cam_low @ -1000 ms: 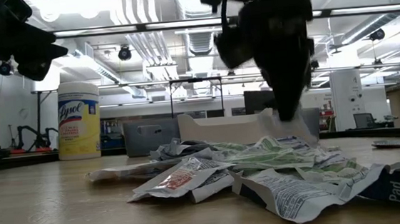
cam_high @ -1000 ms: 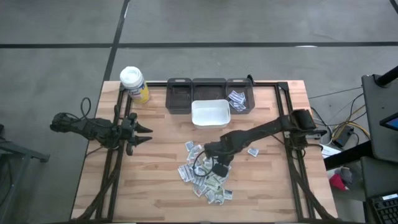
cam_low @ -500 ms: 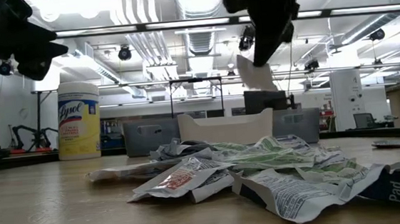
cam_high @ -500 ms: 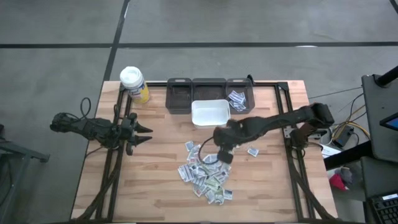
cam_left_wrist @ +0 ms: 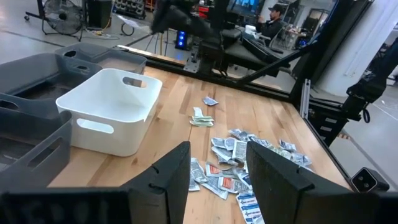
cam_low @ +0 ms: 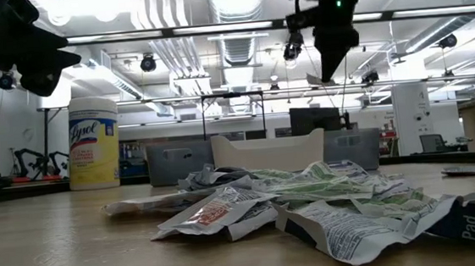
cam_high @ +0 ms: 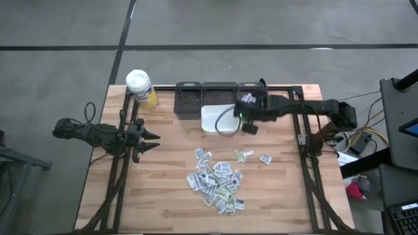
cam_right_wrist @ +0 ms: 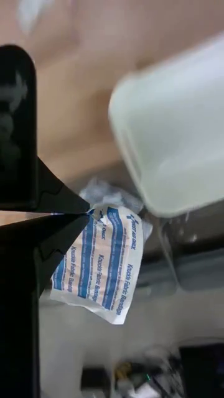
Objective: Pick & Place First Aid Supplies
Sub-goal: Put the blue bandage pack into the right black bin
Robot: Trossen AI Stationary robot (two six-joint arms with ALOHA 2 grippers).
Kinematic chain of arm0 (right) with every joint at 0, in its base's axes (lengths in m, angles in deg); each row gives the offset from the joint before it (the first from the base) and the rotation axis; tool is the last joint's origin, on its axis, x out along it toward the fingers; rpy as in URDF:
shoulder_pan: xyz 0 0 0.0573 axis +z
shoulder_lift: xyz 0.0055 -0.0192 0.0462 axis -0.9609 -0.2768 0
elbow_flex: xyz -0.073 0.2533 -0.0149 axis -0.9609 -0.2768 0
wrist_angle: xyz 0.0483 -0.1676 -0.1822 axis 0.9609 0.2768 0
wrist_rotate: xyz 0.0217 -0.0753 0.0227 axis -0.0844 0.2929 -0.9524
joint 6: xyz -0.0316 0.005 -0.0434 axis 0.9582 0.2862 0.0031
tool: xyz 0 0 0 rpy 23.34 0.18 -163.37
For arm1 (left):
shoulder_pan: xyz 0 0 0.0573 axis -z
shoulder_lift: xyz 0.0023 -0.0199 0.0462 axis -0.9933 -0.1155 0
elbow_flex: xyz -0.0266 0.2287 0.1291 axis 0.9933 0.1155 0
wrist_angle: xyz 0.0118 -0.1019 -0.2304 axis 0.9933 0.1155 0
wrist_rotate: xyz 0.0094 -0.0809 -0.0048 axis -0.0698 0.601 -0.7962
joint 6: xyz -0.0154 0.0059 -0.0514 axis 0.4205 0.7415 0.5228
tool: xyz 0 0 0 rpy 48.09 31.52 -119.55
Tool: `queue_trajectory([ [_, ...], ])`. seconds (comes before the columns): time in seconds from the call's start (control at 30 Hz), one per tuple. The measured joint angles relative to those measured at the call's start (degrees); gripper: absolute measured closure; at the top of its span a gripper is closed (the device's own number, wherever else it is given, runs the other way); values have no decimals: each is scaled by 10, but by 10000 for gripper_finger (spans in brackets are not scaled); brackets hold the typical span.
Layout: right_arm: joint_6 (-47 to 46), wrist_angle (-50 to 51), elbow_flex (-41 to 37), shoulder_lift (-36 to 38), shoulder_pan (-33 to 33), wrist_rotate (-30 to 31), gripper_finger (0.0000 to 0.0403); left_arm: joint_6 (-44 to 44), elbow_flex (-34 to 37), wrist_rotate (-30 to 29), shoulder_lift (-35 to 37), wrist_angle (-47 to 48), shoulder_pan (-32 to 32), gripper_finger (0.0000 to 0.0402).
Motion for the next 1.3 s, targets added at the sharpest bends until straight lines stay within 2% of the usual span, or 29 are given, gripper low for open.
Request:
queue_trajectory([
  [0.1, 105, -17, 0, -4, -55, -25, 394, 0, 0, 0, 0, 0, 0, 241],
  [0.2, 193, -48, -2, -5, -110, -96, 394, 0, 0, 0, 0, 0, 0, 241],
  [0.27, 227, -72, -5, -5, -142, -132, 394, 0, 0, 0, 0, 0, 0, 241],
  [0.4, 276, -114, -20, -5, -194, -143, 394, 0, 0, 0, 0, 0, 0, 241],
  [0.53, 333, -126, -46, -6, -232, -199, 394, 0, 0, 0, 0, 0, 0, 241],
  [0.83, 403, -135, -84, -54, -253, -225, 394, 0, 0, 0, 0, 0, 0, 241],
  [1.07, 421, -148, -77, -98, -261, -223, 394, 10, 0, 0, 0, 0, 0, 241],
  [1.3, 424, -158, -77, -104, -267, -224, 394, 18, 0, 0, 0, 0, 0, 241],
])
